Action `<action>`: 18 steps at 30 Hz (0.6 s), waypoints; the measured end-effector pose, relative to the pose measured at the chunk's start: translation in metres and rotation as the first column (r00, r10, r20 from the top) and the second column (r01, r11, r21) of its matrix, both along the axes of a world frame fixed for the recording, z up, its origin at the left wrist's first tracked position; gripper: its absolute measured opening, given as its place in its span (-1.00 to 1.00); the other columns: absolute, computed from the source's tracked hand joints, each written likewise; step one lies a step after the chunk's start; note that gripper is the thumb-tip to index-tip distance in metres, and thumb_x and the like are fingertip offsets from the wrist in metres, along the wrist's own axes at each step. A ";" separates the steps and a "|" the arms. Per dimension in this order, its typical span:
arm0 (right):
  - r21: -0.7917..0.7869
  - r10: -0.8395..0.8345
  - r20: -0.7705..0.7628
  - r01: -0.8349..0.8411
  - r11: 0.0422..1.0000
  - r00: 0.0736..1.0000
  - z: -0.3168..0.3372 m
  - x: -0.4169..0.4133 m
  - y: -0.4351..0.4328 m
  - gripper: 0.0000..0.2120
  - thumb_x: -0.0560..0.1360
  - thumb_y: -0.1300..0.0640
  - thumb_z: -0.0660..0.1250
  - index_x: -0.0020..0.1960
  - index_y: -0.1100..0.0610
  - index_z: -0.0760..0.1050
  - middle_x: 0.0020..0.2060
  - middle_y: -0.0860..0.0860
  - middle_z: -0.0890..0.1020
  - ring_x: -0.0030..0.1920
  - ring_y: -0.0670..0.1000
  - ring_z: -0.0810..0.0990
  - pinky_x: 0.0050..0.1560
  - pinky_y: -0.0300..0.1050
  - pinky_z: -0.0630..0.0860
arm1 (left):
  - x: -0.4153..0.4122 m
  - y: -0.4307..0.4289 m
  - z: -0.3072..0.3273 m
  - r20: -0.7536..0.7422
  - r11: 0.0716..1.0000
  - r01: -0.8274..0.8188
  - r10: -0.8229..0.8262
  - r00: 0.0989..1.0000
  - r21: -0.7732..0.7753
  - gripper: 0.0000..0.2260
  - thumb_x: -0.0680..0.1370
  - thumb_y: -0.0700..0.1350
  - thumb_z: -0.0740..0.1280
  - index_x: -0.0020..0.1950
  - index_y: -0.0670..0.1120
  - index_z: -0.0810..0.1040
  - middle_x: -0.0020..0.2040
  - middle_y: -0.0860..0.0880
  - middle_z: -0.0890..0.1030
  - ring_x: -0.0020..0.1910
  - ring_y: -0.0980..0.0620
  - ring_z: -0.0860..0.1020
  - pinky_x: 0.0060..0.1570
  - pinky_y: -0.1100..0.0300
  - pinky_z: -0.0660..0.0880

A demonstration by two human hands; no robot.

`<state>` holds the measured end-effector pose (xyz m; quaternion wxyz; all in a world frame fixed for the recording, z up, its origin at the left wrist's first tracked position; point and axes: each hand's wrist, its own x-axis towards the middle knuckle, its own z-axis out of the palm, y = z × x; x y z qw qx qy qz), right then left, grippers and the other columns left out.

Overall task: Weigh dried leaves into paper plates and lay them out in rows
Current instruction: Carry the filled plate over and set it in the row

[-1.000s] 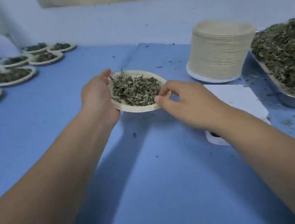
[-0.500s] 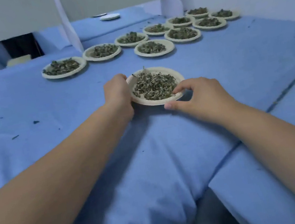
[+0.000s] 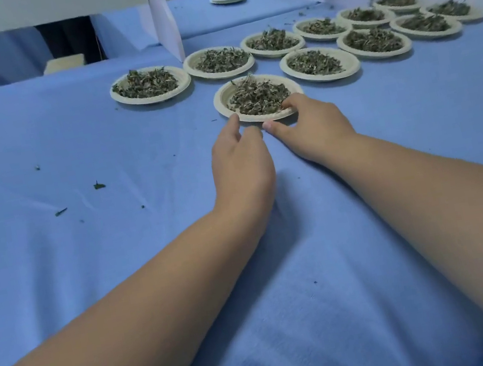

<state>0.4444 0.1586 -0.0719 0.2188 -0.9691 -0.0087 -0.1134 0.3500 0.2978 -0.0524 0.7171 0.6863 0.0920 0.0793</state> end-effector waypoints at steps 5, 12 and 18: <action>-0.037 -0.003 -0.041 0.002 0.999 0.999 0.001 0.012 0.000 -0.34 0.51 -0.40 0.22 0.46 -0.04 0.38 0.39 0.03 0.53 0.39 0.18 0.45 0.30 0.06 0.40 | -0.009 0.007 -0.003 -0.073 0.999 0.033 -0.036 0.997 -0.039 -0.54 0.61 -0.16 0.22 0.52 0.02 0.45 0.00 0.31 0.69 -0.02 0.35 0.62 -0.09 0.43 0.51; -0.099 -0.023 -0.124 0.011 0.995 0.992 0.004 0.017 -0.001 -0.23 0.54 -0.39 0.16 0.63 -0.10 0.03 0.55 0.07 0.31 0.51 0.19 0.29 0.47 0.18 0.27 | -0.019 0.016 -0.003 -0.064 0.998 0.044 -0.047 0.997 -0.034 -0.56 0.62 -0.17 0.21 0.52 0.01 0.46 0.47 0.14 0.49 0.44 0.19 0.43 0.50 0.09 0.33; 0.049 0.054 -0.010 -0.053 0.997 0.998 0.013 -0.016 -0.005 -0.28 0.60 -0.24 0.23 0.64 -0.07 0.04 0.56 0.08 0.27 0.54 0.14 0.22 0.43 0.10 0.27 | -0.021 -0.008 0.013 -0.013 0.995 0.093 -0.092 0.996 0.040 -0.57 0.63 -0.13 0.19 0.52 0.00 0.46 0.45 0.13 0.50 0.41 0.15 0.45 0.48 0.11 0.34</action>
